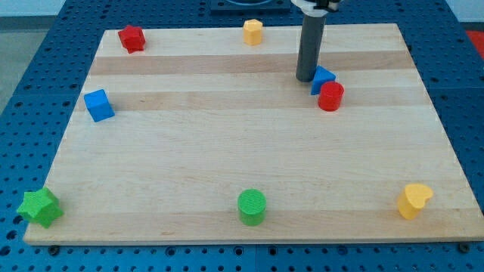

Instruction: Push the blue triangle into red circle

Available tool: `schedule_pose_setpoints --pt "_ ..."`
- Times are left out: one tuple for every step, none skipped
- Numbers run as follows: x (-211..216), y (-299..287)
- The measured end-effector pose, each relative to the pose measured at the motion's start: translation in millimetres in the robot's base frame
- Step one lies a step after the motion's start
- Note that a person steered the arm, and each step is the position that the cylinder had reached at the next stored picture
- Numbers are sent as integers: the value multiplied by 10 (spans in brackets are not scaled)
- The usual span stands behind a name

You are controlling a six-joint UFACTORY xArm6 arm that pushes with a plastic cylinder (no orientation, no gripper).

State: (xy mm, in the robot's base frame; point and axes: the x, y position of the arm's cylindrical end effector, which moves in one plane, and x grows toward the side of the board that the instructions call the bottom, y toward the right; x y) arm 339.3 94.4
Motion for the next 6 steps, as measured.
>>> schedule_pose_setpoints --pt "0 57" --pt "-160 101" --pt "-317 126" --pt "-237 177" --pt "-50 251" --pt "21 276"
